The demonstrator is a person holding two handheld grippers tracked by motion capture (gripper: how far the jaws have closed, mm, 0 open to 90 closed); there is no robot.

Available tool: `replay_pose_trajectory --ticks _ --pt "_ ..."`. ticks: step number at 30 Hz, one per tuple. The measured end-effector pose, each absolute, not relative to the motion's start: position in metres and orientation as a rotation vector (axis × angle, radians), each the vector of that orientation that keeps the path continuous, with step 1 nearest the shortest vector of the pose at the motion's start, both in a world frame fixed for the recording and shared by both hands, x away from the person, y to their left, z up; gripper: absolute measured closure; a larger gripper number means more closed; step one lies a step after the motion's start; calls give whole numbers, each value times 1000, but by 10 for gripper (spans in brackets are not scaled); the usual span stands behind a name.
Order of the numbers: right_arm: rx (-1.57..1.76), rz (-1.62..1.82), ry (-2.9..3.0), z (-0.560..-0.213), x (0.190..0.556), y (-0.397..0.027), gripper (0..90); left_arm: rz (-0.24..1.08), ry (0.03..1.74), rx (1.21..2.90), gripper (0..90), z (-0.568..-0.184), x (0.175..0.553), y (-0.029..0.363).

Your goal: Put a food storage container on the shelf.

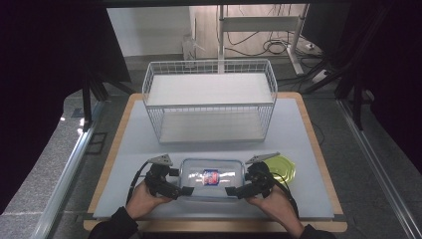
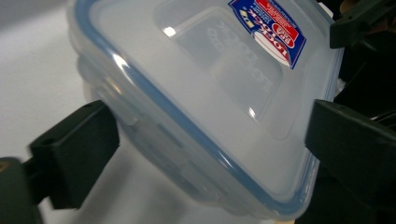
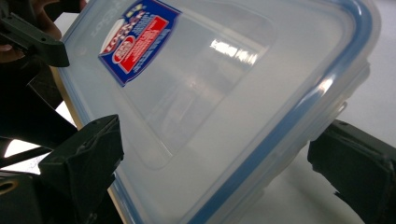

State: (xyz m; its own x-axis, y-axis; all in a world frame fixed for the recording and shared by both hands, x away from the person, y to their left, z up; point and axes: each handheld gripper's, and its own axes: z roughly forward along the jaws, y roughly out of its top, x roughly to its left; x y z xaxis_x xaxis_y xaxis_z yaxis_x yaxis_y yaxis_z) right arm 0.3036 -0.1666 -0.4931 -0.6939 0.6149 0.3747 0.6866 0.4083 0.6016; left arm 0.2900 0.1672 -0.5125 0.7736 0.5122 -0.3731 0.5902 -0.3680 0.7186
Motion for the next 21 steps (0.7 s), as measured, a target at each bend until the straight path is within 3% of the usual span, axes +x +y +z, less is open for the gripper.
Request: replay_pose_trajectory --ticks 5,12,16,21 --pt "-1170 -1169 -2574 -489 297 -169 94 -76 814 2023 141 -511 280 171" --pt "-1153 -1230 -2530 -486 285 -185 315 -68 817 2001 230 -511 264 178" --pt "-1169 -1306 -2418 -485 288 -198 455 -102 841 1933 352 -512 259 187" --pt "-1184 -1323 -2402 -484 286 -199 473 -125 884 1885 421 -510 260 190"
